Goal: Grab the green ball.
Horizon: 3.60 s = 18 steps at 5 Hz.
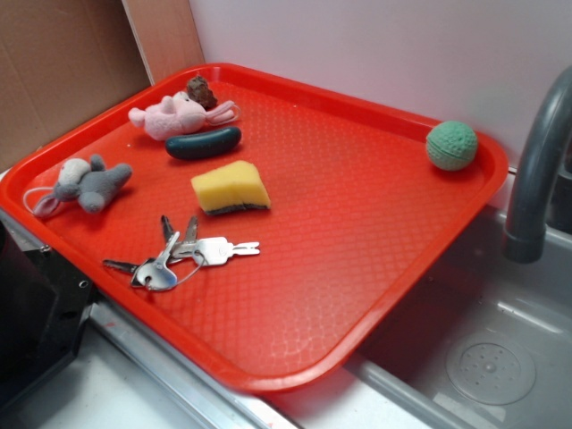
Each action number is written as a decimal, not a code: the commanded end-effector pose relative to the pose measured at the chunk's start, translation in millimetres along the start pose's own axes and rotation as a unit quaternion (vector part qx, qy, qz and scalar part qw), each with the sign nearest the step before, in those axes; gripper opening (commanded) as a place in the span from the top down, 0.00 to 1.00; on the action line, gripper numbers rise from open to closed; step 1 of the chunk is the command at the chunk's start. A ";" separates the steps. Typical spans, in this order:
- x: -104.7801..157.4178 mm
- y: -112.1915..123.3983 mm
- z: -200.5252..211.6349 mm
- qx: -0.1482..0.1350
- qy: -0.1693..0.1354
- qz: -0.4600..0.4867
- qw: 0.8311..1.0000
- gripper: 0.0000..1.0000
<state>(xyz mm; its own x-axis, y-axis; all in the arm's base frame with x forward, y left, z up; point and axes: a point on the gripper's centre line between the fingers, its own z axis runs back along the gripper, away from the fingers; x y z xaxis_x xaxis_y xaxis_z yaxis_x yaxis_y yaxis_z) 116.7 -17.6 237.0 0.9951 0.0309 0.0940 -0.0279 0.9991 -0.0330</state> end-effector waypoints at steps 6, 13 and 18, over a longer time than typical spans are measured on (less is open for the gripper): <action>101.0 -18.5 -93.0 -0.010 -0.052 -0.077 0.996 0.00; 207.4 -90.5 -199.3 -0.035 -0.077 -0.056 0.995 0.00; 212.9 -133.1 -143.7 -0.022 -0.089 -0.274 0.957 0.00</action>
<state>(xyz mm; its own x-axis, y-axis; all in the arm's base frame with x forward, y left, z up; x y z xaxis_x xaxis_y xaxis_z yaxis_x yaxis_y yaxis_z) 338.2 -139.9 80.3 0.8525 -0.4952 0.1672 0.5012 0.8653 0.0069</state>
